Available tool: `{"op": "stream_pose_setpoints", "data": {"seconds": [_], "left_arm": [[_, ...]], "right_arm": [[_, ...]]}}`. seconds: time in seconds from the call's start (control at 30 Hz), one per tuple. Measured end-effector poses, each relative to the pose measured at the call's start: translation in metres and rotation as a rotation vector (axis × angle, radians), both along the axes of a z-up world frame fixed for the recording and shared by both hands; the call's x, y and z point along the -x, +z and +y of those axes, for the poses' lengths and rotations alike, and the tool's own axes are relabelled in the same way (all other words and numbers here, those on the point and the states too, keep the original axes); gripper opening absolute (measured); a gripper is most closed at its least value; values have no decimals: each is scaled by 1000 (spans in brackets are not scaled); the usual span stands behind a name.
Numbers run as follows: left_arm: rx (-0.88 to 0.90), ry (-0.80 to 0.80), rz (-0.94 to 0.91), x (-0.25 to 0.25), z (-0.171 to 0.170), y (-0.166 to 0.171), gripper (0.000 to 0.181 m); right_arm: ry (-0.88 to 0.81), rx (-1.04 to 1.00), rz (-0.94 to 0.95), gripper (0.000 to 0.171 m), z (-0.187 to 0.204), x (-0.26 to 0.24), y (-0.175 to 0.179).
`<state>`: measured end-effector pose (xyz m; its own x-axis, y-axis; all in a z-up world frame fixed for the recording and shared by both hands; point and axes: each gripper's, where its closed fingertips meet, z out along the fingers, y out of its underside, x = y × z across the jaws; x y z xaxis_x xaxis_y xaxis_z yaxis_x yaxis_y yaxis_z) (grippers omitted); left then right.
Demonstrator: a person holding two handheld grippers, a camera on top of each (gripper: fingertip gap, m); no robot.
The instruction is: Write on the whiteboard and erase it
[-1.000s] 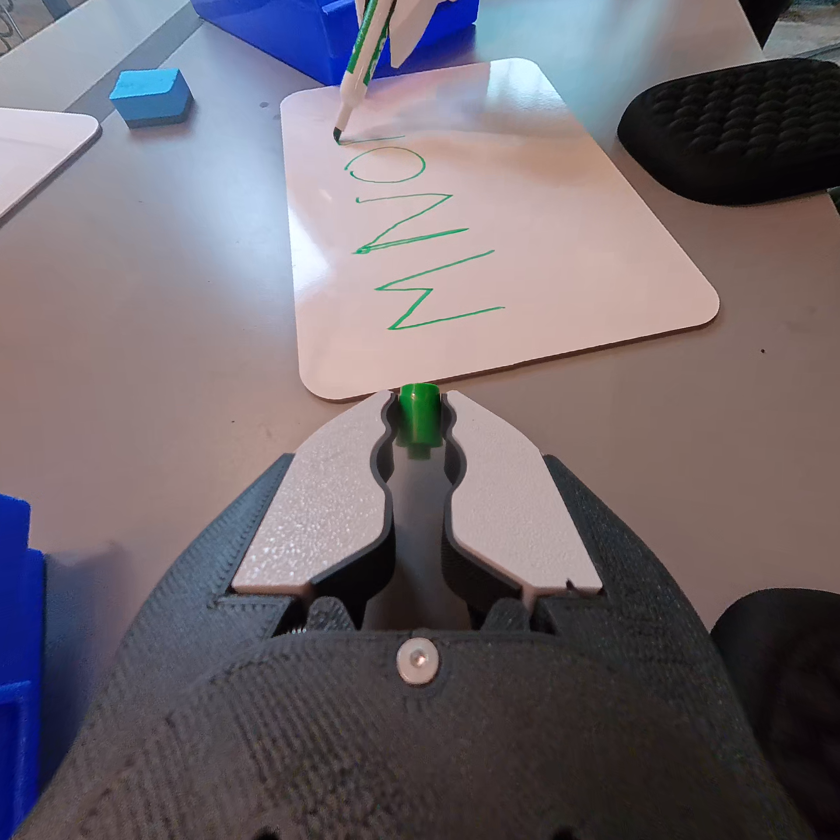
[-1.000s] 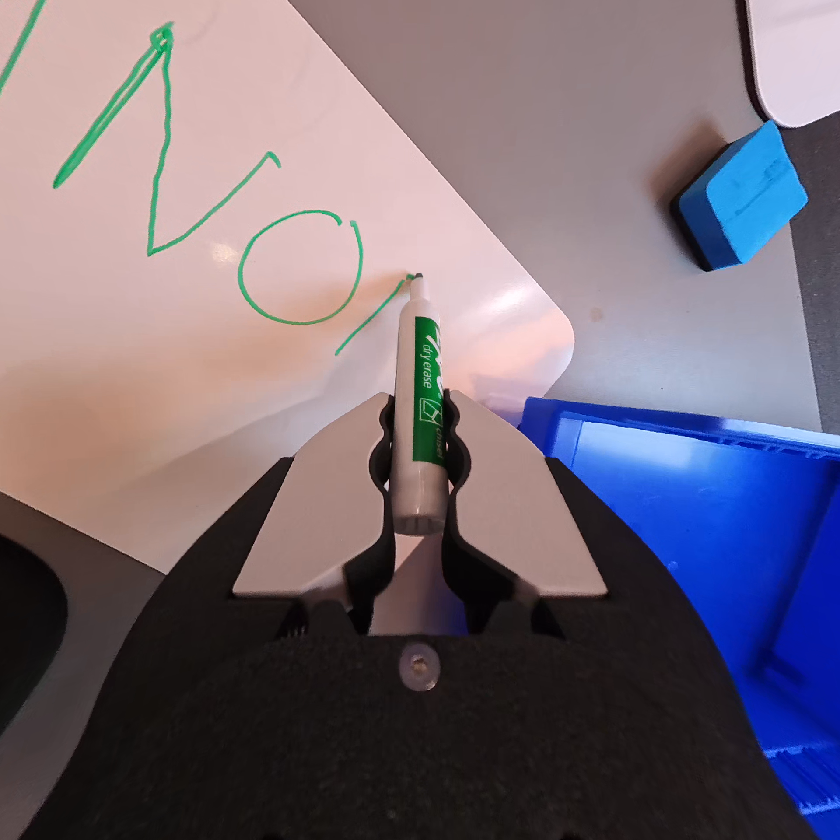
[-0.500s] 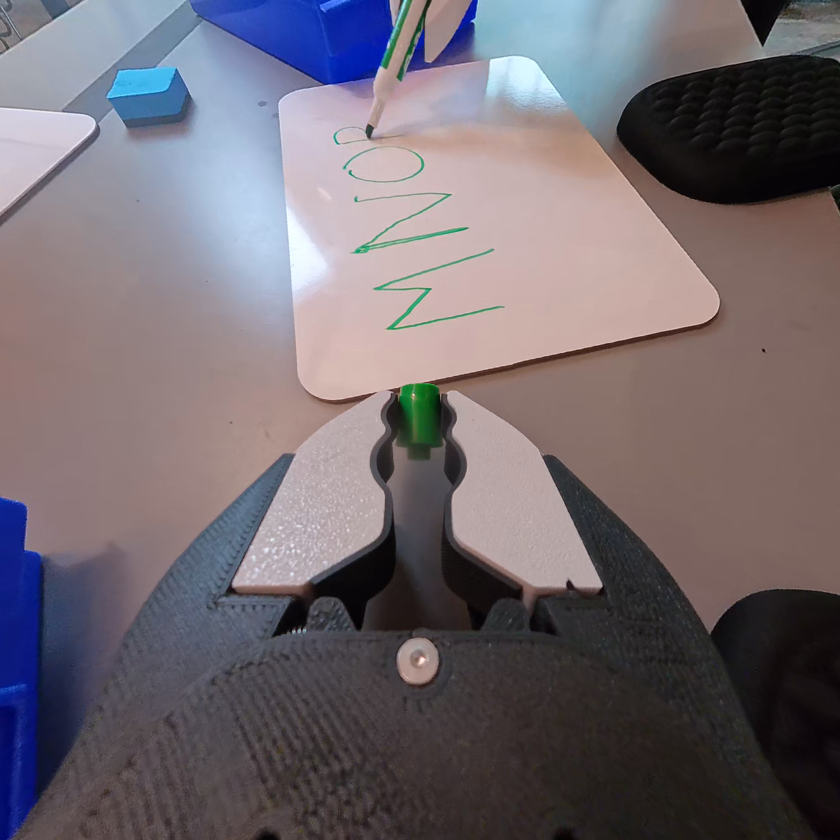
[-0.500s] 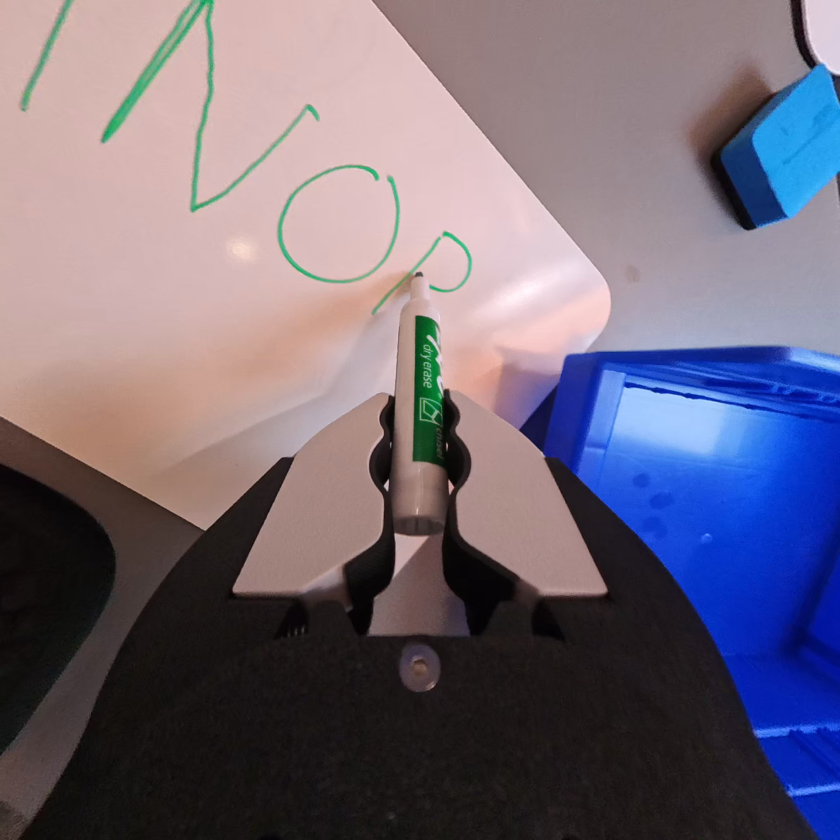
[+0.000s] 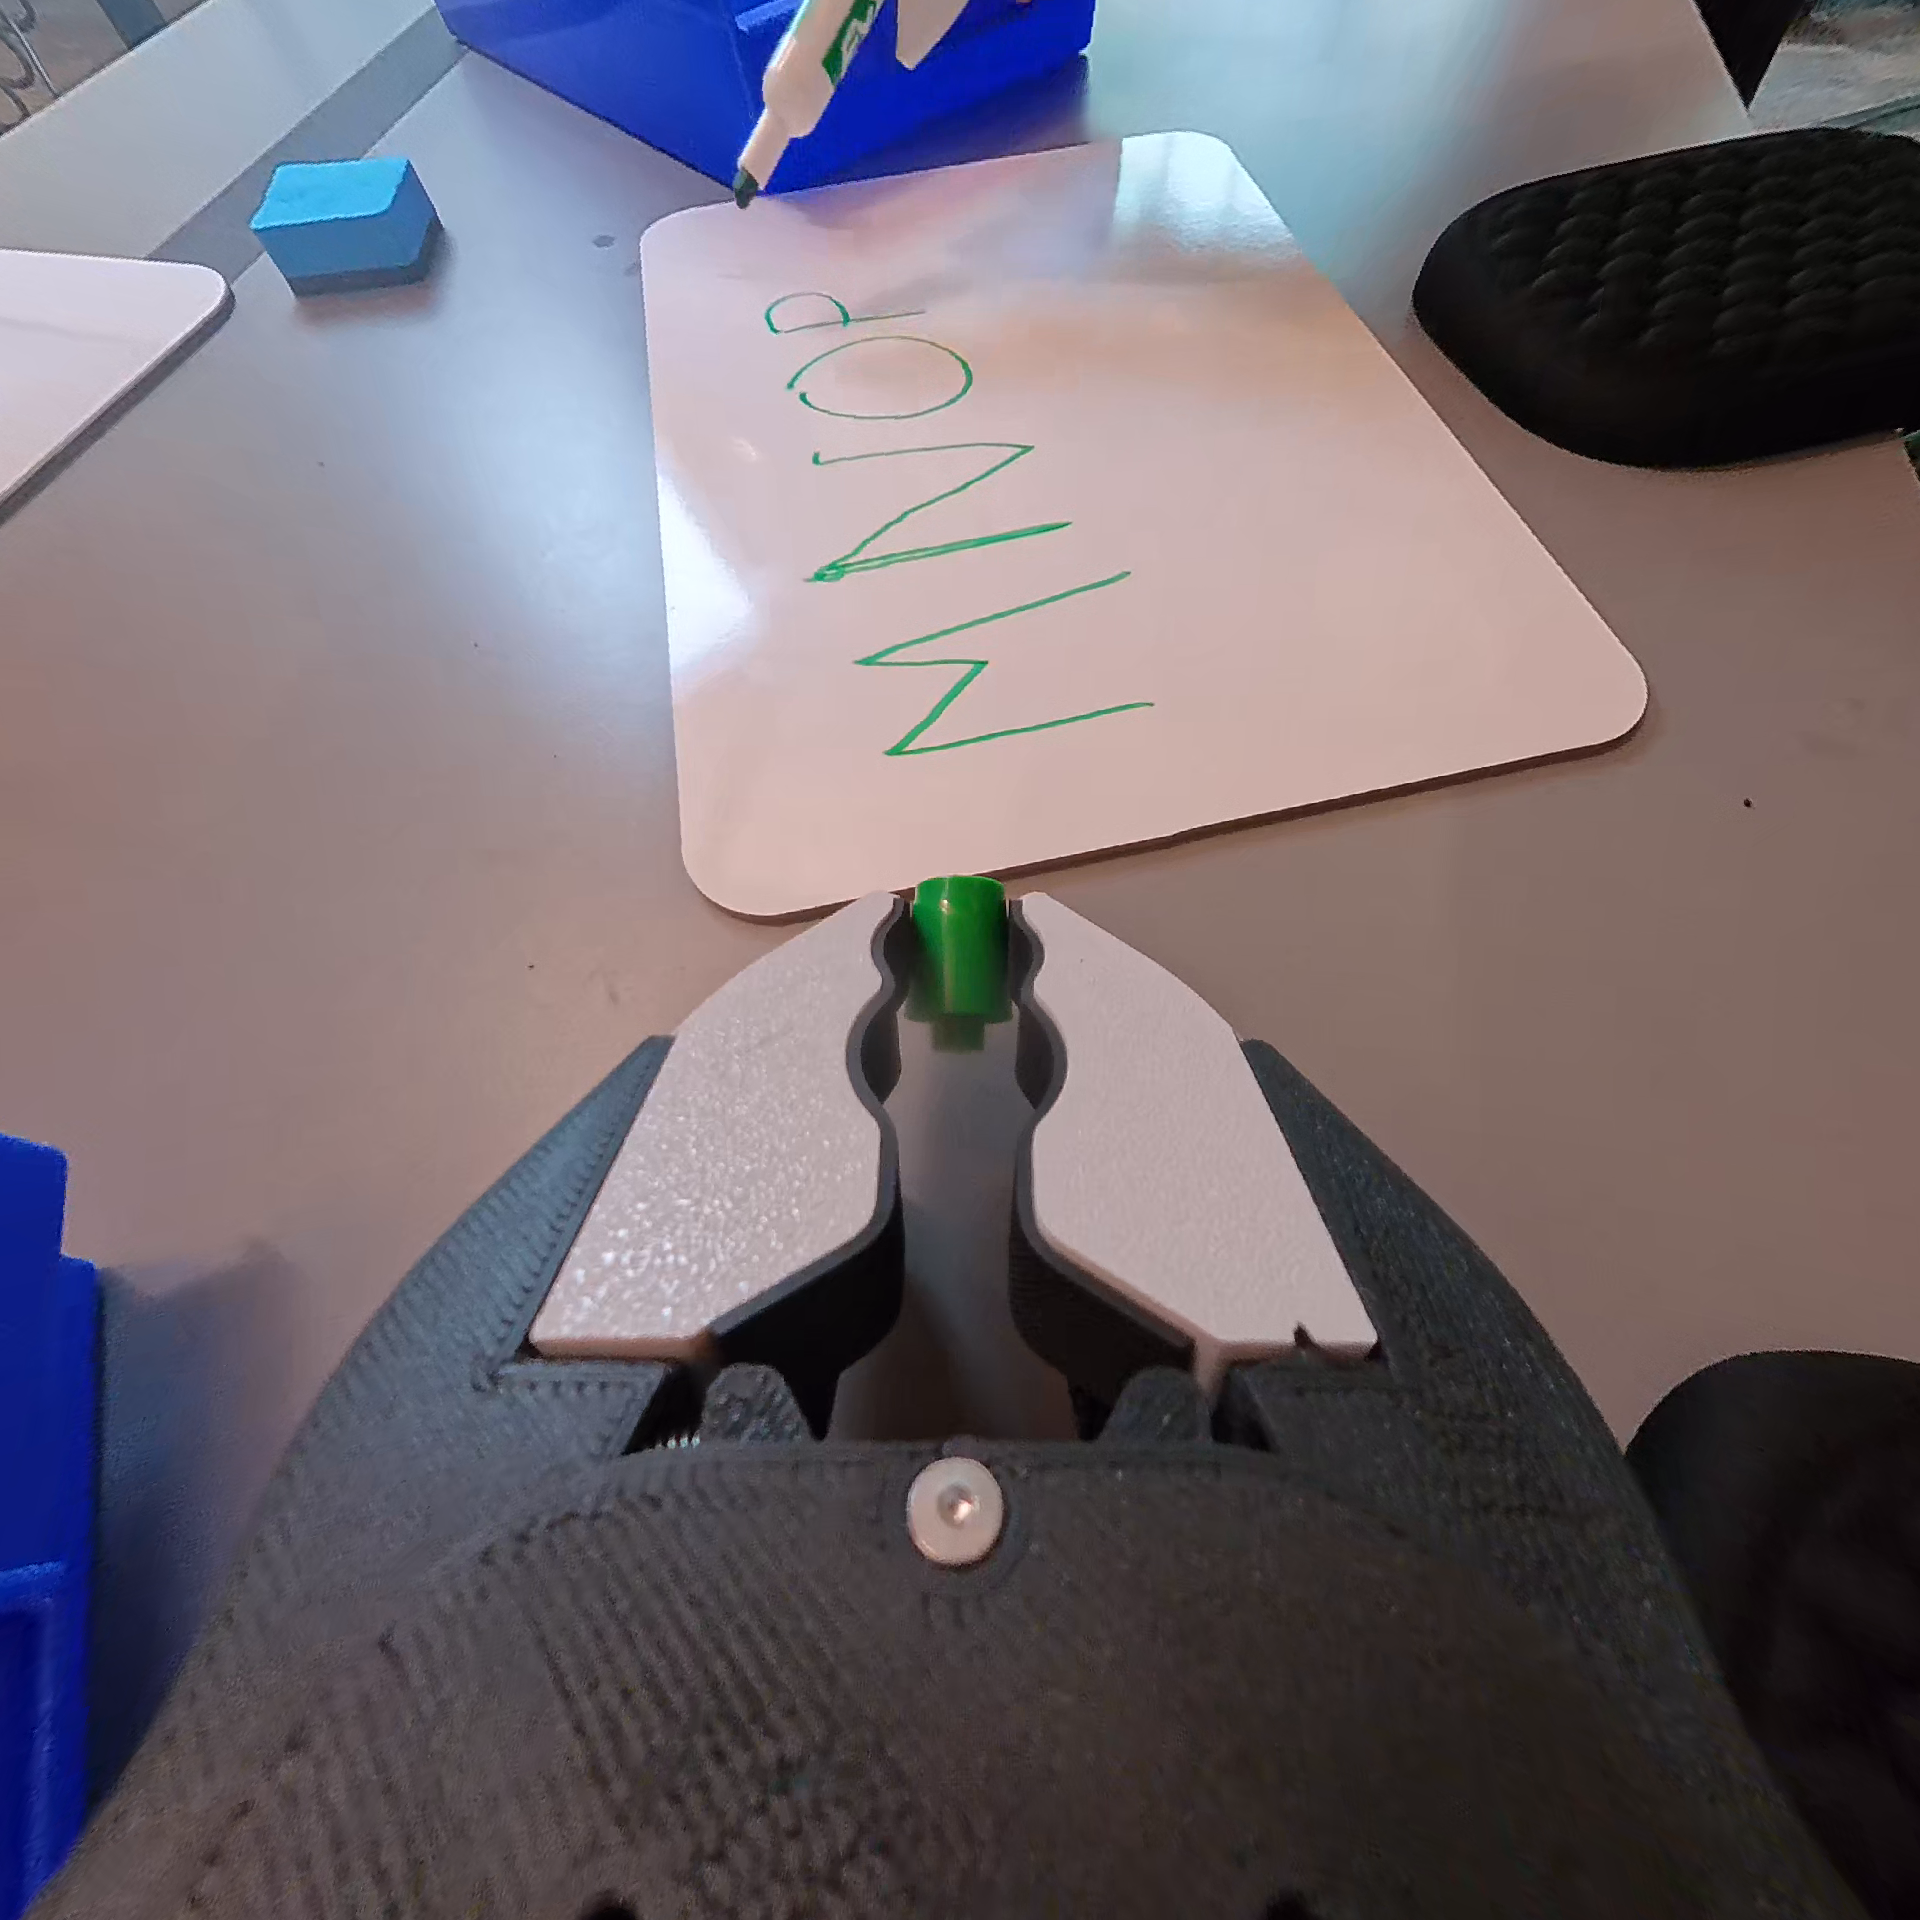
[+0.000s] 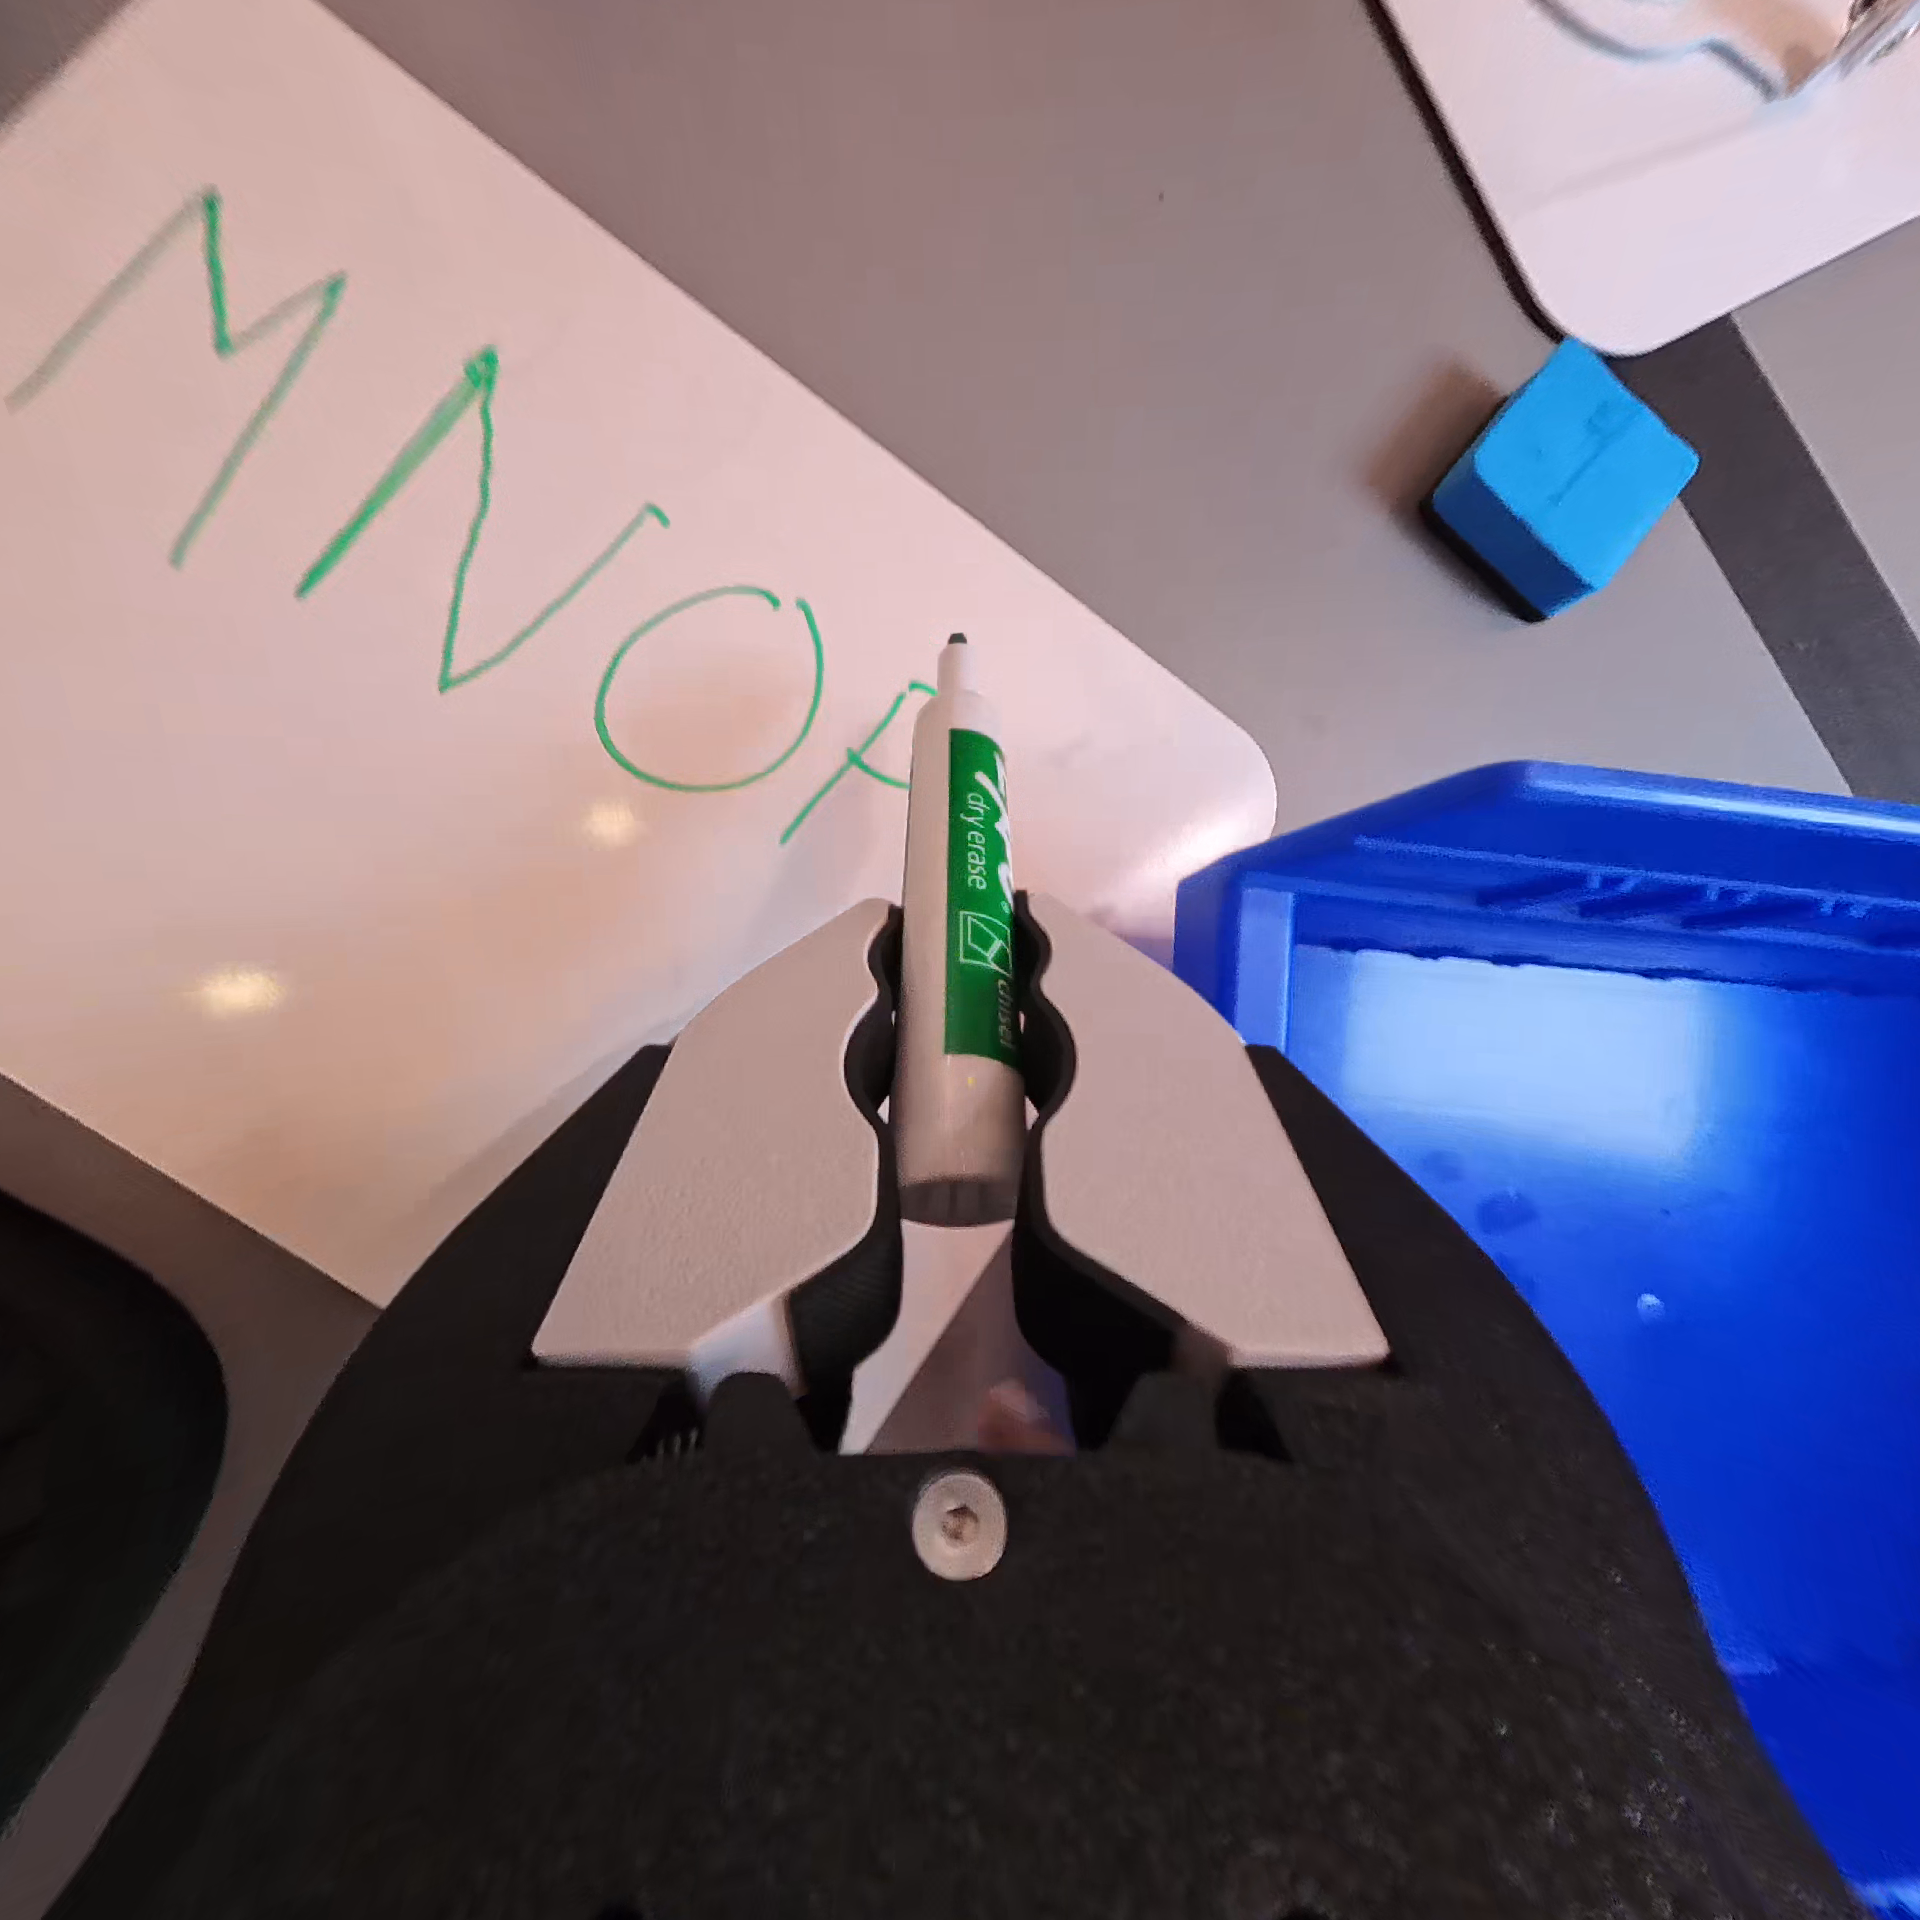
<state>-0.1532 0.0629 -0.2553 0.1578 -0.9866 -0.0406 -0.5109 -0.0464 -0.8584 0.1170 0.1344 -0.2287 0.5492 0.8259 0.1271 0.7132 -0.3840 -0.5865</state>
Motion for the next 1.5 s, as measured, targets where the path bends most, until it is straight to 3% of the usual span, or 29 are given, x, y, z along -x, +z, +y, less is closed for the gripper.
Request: {"op": "stream_pose_setpoints", "data": {"seconds": [1.5], "left_arm": [[1, 4, 2, 0, 0, 0, 18]], "right_arm": [[-49, 31, -112, 19, 6, -21, -15]]}}
